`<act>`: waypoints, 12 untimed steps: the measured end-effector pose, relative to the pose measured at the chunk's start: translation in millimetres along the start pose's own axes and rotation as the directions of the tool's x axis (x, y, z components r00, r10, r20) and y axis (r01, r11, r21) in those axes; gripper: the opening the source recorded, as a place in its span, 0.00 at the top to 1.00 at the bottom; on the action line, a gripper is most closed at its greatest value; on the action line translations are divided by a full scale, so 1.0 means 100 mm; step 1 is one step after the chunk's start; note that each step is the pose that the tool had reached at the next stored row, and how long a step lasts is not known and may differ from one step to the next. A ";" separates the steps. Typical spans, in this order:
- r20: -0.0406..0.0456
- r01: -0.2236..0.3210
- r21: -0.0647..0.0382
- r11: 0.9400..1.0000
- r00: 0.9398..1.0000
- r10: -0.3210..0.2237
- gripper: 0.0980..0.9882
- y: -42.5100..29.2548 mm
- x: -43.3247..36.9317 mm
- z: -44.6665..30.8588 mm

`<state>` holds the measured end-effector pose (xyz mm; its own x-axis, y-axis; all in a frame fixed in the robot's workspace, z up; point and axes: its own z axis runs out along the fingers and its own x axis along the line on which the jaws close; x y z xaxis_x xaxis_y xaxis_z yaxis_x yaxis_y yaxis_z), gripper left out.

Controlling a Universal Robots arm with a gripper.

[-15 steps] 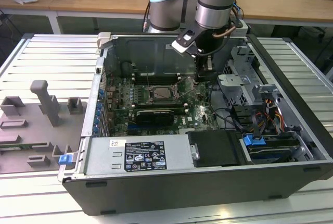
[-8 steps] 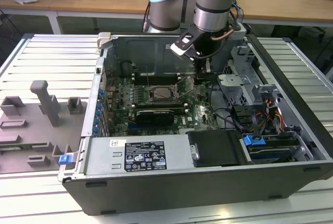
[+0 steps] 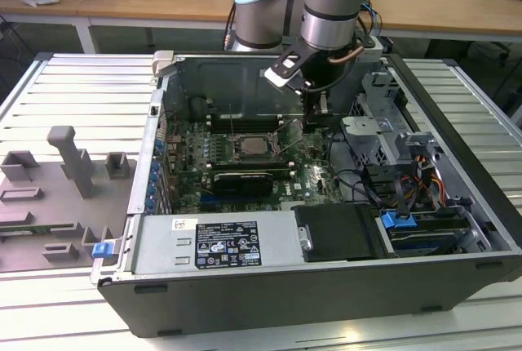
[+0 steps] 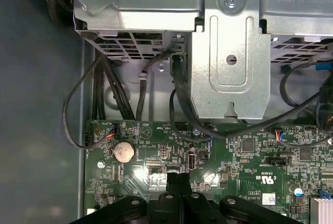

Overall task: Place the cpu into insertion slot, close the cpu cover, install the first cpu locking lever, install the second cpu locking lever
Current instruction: 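Close the cpu cover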

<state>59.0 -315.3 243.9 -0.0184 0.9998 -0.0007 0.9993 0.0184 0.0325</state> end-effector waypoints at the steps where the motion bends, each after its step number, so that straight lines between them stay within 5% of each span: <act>1: 0.000 0.000 0.000 1.000 1.000 0.000 0.99 -0.002 0.000 0.000; 12: 0.000 0.000 0.000 1.000 1.000 0.000 0.99 -0.034 0.001 -0.001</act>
<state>55.6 -315.3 243.9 -0.0184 0.9998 -0.0006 0.9993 0.0184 0.0325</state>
